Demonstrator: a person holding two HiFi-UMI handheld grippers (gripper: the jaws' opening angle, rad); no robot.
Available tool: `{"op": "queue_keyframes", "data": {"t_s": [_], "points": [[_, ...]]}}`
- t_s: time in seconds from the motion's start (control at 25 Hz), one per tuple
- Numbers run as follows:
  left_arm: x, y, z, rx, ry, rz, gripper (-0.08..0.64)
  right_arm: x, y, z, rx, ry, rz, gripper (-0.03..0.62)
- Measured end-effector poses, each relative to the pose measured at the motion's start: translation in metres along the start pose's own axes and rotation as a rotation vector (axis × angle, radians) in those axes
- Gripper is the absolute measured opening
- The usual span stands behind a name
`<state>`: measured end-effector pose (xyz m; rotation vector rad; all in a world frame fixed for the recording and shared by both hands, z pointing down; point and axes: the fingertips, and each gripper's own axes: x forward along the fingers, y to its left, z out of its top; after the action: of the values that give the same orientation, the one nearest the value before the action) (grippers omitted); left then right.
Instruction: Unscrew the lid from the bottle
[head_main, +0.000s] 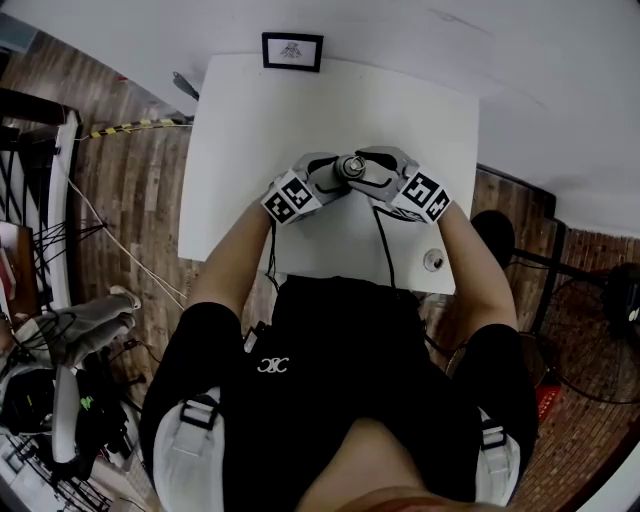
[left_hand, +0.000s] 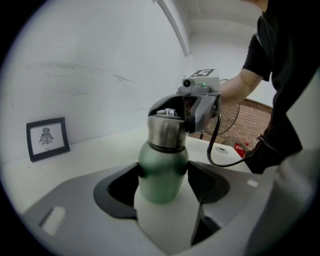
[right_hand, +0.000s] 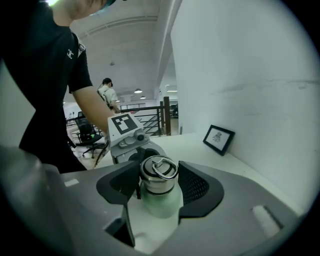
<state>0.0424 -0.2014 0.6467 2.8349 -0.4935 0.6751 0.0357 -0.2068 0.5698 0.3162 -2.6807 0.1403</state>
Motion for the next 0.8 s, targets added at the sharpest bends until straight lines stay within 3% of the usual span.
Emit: {"op": "queue_keyframes", "data": {"t_s": [0.2,0.32,0.44,0.56,0.8], "points": [[-0.002,-0.002,0.0,0.006,-0.001,-0.005,0.362,0.003,0.006,-0.001,-0.083,0.113,0.133,0.244],[-0.003,-0.002,0.0,0.006,-0.004,-0.006,0.362,0.003,0.006,0.0,-0.077,0.13,0.083,0.245],[-0.003,-0.003,-0.001,0.002,-0.005,-0.002,0.362,-0.003,0.007,0.001,-0.032,0.055,-0.121,0.245],[-0.002,-0.001,-0.001,0.005,-0.005,-0.003,0.362,-0.011,0.005,0.0,0.108,-0.048,-0.368,0.247],[-0.002,0.002,-0.003,0.0,0.006,0.002,0.362,-0.003,-0.004,-0.007,0.329,-0.134,-0.706,0.256]]}}
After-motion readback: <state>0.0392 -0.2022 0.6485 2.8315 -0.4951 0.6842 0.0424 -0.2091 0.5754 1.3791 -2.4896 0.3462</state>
